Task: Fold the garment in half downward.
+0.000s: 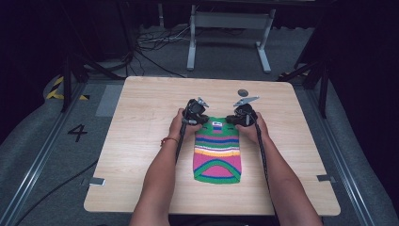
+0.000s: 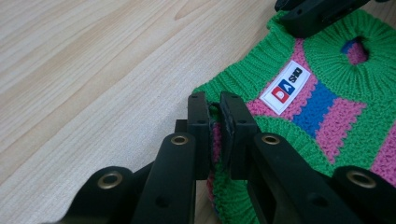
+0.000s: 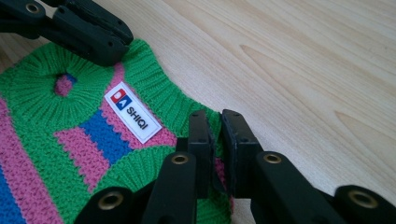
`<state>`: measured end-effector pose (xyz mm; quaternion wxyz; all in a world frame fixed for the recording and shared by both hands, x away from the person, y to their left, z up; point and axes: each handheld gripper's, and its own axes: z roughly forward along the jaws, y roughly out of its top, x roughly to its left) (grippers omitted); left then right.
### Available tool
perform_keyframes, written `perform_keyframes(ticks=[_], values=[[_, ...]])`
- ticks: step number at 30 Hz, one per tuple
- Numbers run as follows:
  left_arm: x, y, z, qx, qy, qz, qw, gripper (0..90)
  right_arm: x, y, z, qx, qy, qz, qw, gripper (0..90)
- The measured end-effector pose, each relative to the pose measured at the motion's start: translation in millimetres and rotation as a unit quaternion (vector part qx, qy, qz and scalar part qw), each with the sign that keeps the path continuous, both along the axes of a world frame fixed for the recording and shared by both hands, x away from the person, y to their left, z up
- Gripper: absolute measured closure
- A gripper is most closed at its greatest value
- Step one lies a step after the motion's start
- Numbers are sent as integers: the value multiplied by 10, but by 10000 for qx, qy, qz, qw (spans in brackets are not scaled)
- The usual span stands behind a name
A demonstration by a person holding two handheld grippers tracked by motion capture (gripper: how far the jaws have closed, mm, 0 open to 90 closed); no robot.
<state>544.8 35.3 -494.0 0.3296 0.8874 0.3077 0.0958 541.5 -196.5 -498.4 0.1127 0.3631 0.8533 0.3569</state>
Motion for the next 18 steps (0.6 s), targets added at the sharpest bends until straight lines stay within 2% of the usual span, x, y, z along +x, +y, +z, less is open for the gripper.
perform_keyframes(ticks=[5,8,10,14,18], values=[[-17,8,64,-43,-170,52,9998,836,-17,-19,54,108,-109,-8,9999,841],[-23,6,131,-21,-359,83,9993,839,-27,-20,122,162,-226,18,9996,844],[-24,3,152,-11,-357,84,9993,839,-28,-17,145,163,-278,19,9995,844],[-19,-10,246,4,-532,86,9985,839,-31,-17,259,211,-479,8,9986,844],[-29,-1,305,-84,-563,-9,9984,837,-35,-26,324,178,-572,26,9982,844]])
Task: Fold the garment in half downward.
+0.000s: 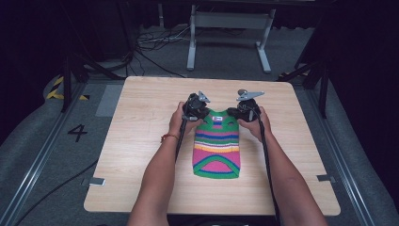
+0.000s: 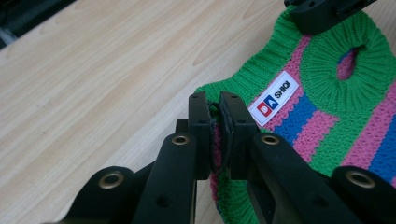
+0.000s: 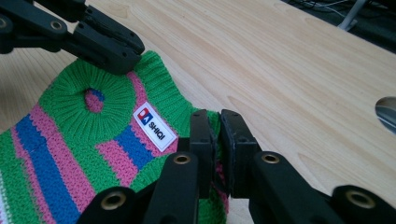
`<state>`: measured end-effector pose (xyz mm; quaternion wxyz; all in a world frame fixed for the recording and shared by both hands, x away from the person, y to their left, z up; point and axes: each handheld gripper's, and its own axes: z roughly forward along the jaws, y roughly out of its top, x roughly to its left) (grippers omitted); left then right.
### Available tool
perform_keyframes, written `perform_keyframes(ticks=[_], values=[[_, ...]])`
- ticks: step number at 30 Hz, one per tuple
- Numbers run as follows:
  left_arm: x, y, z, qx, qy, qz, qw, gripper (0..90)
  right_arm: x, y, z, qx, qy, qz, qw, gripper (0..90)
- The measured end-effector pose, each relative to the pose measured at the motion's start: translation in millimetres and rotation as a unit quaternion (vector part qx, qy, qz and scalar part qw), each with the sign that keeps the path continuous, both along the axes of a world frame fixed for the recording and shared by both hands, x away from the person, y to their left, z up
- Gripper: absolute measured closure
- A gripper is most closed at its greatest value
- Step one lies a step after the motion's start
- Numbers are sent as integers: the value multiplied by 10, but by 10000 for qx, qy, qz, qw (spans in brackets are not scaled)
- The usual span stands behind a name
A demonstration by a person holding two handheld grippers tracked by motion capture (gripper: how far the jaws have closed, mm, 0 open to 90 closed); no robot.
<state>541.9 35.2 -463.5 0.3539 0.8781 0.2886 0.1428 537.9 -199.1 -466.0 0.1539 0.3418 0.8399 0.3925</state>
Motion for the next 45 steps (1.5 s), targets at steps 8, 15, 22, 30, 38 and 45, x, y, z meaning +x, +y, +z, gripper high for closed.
perform_keyframes(ticks=[8,15,22,30,38,45], values=[[-104,92,137,179,-149,-344,9991,837,-95,-15,99,159,-184,221,9995,844],[-242,153,216,237,-328,-490,9980,837,-224,-4,180,239,-287,494,9981,844],[-393,196,285,264,-497,-670,9962,838,-369,-18,276,277,-417,753,9959,844],[-681,192,370,402,-760,-1087,9903,838,-565,-93,302,374,-452,1022,9930,843],[-999,233,324,465,-807,-1443,9851,836,-839,-177,291,453,-440,1385,9883,843],[-1191,241,269,544,-819,-1642,9815,836,-1053,-177,276,420,-395,1670,9843,843]])
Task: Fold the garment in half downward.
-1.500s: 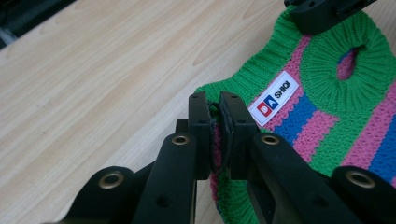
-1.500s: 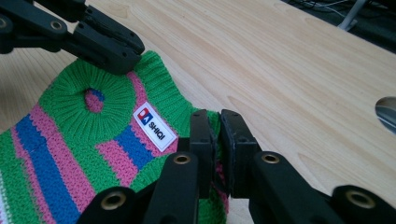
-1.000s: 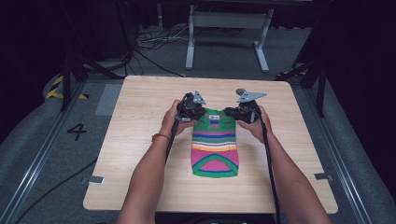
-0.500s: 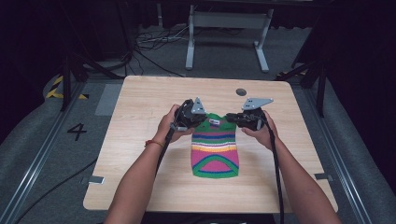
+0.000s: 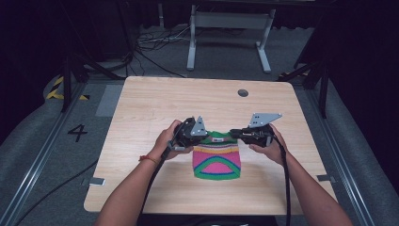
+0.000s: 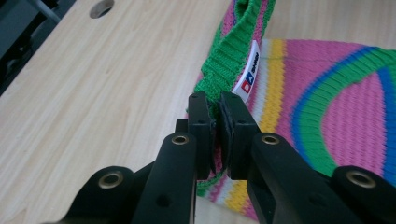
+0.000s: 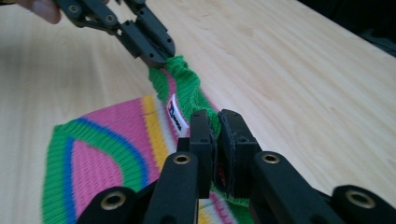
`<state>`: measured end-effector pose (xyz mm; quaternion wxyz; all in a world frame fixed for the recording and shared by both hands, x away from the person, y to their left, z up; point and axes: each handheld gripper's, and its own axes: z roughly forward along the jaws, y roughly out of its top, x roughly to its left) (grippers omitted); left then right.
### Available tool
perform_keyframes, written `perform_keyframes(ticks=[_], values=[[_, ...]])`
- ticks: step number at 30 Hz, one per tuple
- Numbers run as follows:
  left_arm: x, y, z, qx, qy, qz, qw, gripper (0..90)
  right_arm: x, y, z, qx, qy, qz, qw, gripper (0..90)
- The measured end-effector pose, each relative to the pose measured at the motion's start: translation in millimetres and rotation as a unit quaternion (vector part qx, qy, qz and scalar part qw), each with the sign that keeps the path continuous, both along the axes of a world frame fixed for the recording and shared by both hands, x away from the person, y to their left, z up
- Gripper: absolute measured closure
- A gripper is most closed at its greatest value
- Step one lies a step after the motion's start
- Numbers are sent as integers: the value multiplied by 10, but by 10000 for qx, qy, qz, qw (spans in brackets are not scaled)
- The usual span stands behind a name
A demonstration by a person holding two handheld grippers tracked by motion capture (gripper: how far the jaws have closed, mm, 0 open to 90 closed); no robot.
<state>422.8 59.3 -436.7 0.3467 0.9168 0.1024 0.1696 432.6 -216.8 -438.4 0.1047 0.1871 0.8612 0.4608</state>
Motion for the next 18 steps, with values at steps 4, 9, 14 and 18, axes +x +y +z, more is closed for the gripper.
perform_keyframes(ticks=[4,9,14,18], values=[[-143,18,-89,77,40,-103,9999,836,-187,14,-29,-146,-1,267,9995,841],[-315,54,-122,111,66,-246,9996,836,-351,8,-75,-217,101,475,9986,839],[-461,63,-134,142,99,-423,9990,833,-499,20,-135,-284,178,671,9972,838],[-551,54,-159,145,130,-514,9985,830,-567,52,-181,-408,223,768,9960,838]])
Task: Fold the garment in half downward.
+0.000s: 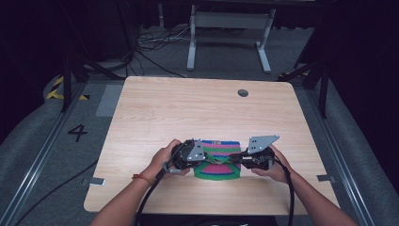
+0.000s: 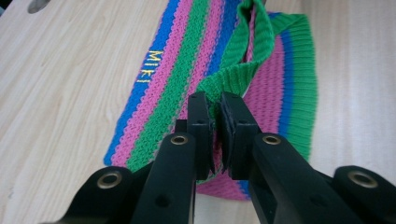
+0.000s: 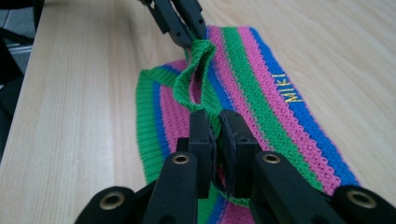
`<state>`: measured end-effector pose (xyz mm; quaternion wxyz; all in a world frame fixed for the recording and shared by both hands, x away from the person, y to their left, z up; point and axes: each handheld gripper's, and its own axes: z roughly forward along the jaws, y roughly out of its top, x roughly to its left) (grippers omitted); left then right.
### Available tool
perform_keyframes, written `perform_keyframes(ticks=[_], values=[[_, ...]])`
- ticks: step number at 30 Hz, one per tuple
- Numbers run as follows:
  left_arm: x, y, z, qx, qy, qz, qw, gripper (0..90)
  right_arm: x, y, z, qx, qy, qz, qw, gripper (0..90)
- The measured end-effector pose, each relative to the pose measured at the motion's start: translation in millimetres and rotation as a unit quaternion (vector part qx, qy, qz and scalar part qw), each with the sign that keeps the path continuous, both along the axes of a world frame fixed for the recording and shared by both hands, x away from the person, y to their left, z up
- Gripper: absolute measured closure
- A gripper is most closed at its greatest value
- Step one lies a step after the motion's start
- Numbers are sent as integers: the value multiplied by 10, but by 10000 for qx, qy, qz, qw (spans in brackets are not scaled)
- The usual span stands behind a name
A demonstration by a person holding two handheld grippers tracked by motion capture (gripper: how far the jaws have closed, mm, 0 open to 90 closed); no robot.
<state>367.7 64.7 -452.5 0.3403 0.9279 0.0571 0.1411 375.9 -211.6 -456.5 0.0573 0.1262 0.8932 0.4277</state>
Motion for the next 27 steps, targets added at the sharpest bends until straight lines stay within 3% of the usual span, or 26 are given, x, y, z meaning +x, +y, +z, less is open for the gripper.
perform_keyframes(ticks=[5,10,16,19,23,27], values=[[-107,-35,-58,47,36,-135,9999,830,-66,-7,-37,-90,30,65,9999,838],[-218,-66,-151,312,43,-266,9991,819,-128,-46,-86,-181,107,76,9997,823],[-270,-15,-221,309,352,-294,9985,743,-210,-74,-176,-329,247,150,9990,794],[-308,43,-192,205,392,-196,9988,660,-263,-101,-180,-310,282,148,9990,775],[-316,144,-104,-255,434,169,9986,615,-338,-158,-119,-225,146,135,9995,751],[-281,102,-87,-437,564,224,9972,656,-335,-196,-33,-44,61,-27,10000,749]])
